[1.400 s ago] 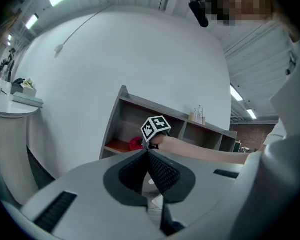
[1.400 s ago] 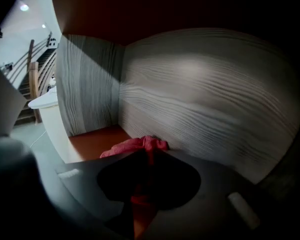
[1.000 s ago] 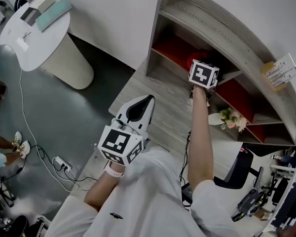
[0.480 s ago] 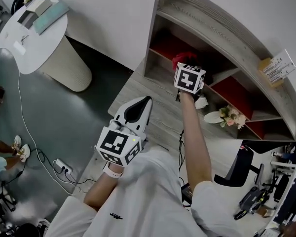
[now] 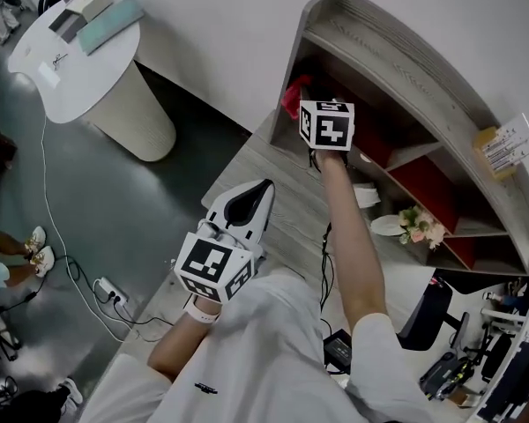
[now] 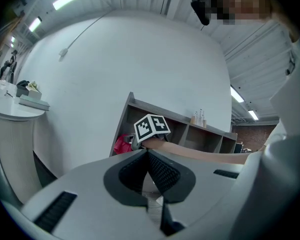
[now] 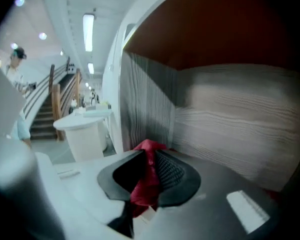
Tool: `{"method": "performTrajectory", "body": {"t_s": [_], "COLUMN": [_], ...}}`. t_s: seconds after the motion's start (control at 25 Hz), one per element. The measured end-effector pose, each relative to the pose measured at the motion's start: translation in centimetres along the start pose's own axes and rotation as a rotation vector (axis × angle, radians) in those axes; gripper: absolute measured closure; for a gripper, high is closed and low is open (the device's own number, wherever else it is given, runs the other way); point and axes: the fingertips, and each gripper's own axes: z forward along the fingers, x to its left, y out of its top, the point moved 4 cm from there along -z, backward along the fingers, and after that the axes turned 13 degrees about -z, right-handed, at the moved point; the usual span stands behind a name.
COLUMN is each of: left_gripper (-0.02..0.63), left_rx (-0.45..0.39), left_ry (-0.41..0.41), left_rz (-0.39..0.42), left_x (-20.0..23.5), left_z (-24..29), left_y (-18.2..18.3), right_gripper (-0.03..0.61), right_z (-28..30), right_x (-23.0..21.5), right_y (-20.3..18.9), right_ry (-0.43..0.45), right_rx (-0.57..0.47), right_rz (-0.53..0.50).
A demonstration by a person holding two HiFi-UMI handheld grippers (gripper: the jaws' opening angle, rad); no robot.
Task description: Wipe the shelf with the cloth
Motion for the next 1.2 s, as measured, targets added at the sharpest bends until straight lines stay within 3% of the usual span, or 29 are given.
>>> {"method": "performTrajectory", "body": {"t_s": [0.12,0.2,0.36,0.44,0.8,1.04,1.2], "left_gripper": [0.607,0.607,0.608,0.607,0.607,0.607,0.607], "left_rx": [-0.013,-0.017,-0.024,-0.025,-0.013,-0.013,-0.018], "left_ry": [0.012,0.025,0.044,0.046,0.039,0.055,0.063], "left_rz": [0.002,-0.002,-0.007,-0.006,0.003,0.009,0.012], "left_x": [0.4,0.8,1.5,1.5,0.8,0.8,0.8], "left_z": [0.0,-0.2,-0.4,-0.3,0.4,0.1,-0.4], "left_y": [0.5,0.7,1.0,1.1,0.8,0.7,0.8], "right_gripper": [0.503,0.514,0.528,0.529,0.531,0.534,0.534], "right_z": [-0.6,-1.3,-2.4,-2.7,-3.0,-4.0,-5.2], "right_x": [-0.4,-1.1,-3.8,-5.1,-5.8,-7.3,-7.7], "right_y": [2.7,3.9,4.9,4.9,6.1,5.6,4.9], "right_ry": [-0.04,-0.034,0.126,0.203,0.55,0.672,0.711], "right_rx": [-0.189,-0.341,-0.659,-0.77,-1.077,-1.275,-1.373], "right_rz": [0.19,0.373,0.903,1.089,1.506,1.7,1.767]}}
